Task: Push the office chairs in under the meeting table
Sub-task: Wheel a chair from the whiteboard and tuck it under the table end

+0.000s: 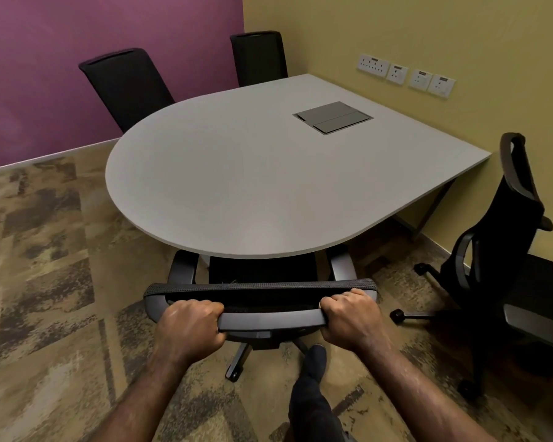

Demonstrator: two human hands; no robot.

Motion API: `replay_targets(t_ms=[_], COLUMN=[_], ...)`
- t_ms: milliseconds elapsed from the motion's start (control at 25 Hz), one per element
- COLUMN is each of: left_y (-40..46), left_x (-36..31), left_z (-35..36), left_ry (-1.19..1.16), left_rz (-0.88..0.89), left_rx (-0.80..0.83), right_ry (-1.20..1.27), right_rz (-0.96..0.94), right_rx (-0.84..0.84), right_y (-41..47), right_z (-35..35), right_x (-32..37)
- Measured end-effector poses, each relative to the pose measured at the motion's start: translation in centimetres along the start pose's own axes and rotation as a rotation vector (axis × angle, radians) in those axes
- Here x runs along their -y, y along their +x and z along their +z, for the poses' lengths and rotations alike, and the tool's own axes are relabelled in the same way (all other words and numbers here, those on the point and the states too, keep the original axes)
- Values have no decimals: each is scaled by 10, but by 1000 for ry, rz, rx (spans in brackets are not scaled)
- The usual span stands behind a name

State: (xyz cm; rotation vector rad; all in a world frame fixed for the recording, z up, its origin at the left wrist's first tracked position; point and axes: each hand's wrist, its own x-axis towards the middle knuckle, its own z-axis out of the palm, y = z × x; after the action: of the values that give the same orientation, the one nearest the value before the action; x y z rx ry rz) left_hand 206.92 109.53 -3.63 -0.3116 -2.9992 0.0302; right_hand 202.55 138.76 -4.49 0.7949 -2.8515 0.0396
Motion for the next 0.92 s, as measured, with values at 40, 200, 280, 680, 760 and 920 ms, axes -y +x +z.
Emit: replay_targets(t_ms=[40,200,280,680,760,920], left_y=[1,4,7,23,28,40], left_x=[1,11,20,48,51,56], left_z=[0,1,1,-6,-5,-4], left_ry=[-2,5,14,19,12,2], left_rz=[-5,-29,-31,-49,-55,-65], left_rx=[-7,-31,-28,-23,-22,-9], right_ry=[-6,-10,-11,-29,-30,-15], right_rz=[0,-19,-26,3,12,22], right_rx=[0,4,2,50,61,84], right_y=[3,19,28,58,63,74], right_z=[0,1,1,-2,-2,3], right_x=[-1,3,7,23,22,17])
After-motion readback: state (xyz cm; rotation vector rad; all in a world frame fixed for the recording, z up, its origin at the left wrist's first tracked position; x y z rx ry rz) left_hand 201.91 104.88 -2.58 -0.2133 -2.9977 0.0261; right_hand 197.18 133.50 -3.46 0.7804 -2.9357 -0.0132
